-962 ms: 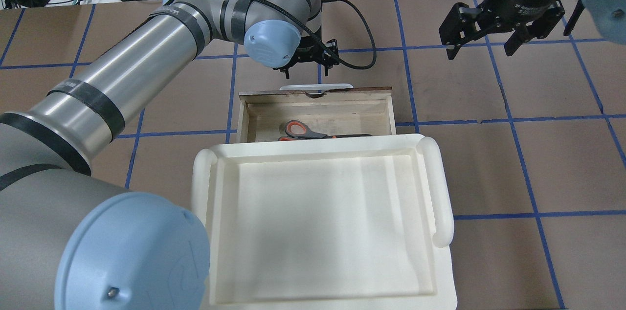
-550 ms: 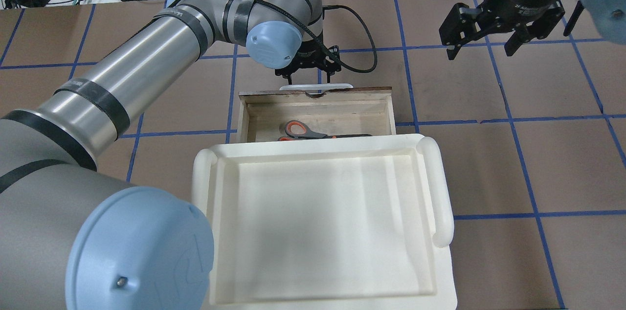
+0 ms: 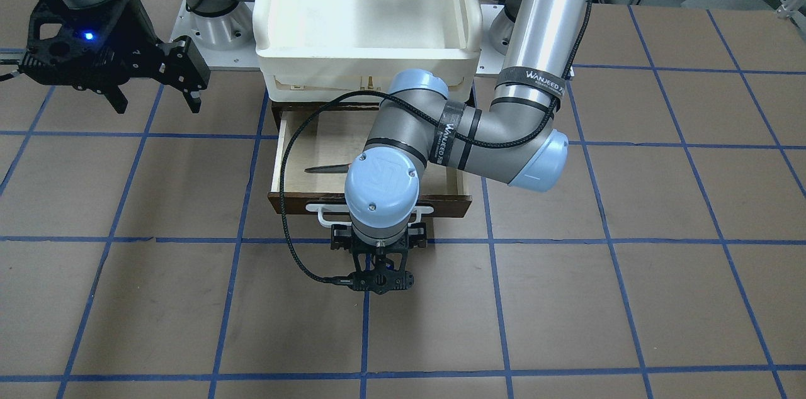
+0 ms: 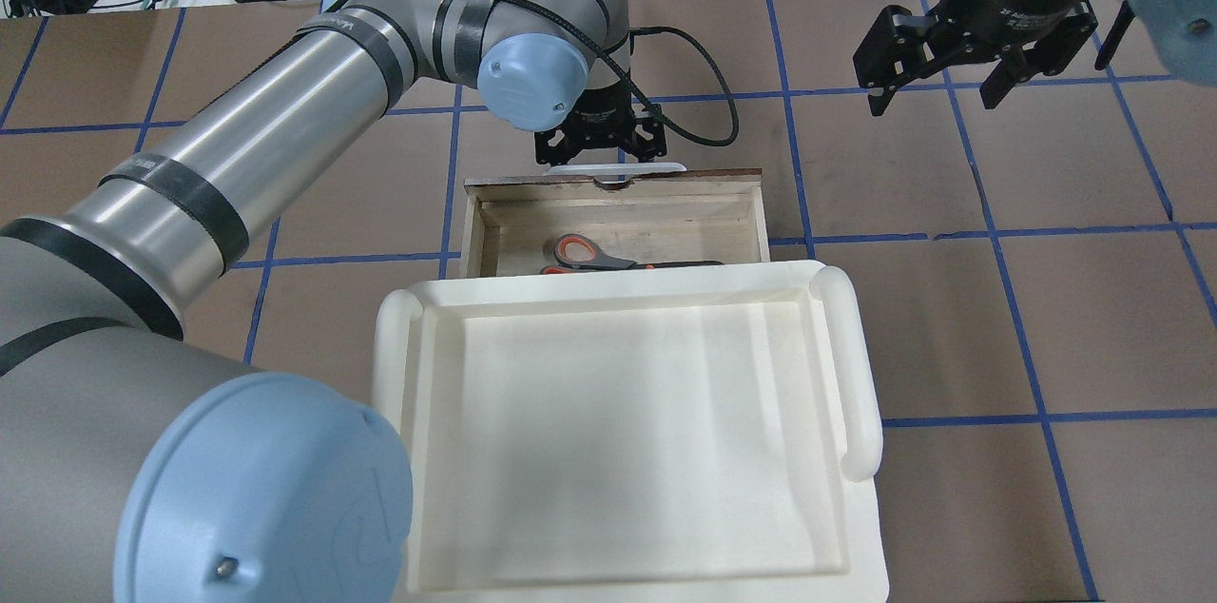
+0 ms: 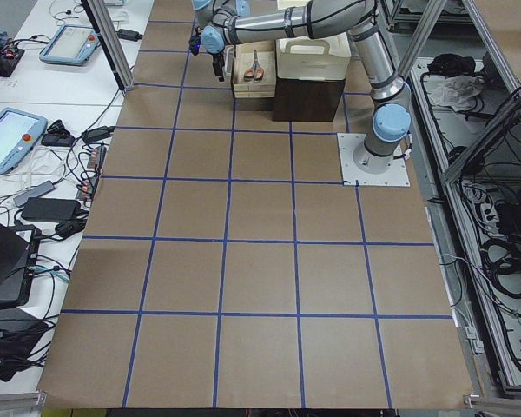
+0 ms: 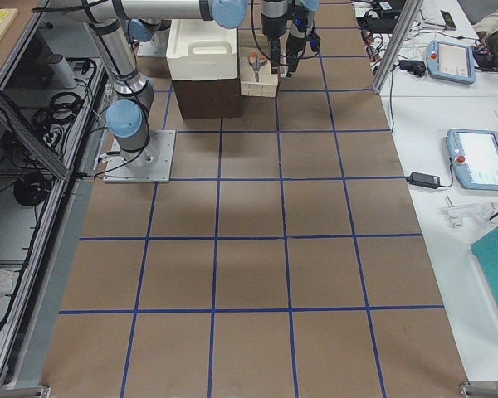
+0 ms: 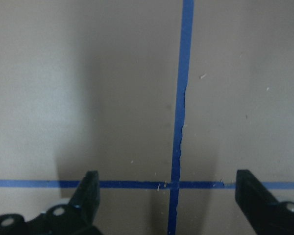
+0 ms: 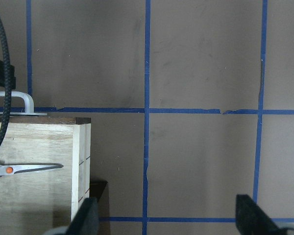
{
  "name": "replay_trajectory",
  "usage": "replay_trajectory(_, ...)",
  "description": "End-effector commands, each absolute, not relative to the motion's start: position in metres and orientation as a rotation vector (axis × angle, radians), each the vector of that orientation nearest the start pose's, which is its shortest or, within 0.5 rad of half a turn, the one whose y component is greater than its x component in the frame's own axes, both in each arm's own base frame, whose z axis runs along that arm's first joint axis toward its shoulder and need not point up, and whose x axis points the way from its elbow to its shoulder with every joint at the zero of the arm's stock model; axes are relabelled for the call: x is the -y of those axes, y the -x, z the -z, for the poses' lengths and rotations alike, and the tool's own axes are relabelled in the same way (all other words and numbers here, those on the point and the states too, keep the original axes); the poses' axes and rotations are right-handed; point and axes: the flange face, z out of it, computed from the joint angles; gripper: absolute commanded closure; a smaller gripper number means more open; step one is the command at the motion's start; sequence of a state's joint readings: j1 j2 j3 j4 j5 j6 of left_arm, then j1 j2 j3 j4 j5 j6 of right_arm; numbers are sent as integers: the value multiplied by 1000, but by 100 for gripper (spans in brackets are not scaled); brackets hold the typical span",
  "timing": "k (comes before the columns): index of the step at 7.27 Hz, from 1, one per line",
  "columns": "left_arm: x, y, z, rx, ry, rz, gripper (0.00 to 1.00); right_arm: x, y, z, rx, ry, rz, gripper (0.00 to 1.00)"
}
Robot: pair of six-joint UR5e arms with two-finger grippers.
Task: Put scissors in drawer and close it
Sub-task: 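Position the left gripper above the drawer front near the white handle, then push the drawer closed with the left gripper, away from the robot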
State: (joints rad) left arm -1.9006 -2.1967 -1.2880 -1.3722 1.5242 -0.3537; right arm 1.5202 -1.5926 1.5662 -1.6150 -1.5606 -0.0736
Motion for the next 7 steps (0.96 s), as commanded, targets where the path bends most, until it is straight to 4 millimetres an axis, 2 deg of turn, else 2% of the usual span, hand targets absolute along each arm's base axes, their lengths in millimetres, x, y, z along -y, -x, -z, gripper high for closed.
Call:
replay_trajectory(1,611,361,-277,-3159,58,-291,0,496,-109,-505,-3135,37,111,0)
replay_trajectory(4,588,360,-313,-3191,81,-404,0,495,-109,-504,-3135,37,107,0)
replay_trajectory(6,581,359,-306,-3188,100,-490,0,495,-109,-501,-3136,36,97,0)
replay_trajectory(7,581,357,-310,-3191,108,-495,0,495,-109,-501,-3136,36,94,0)
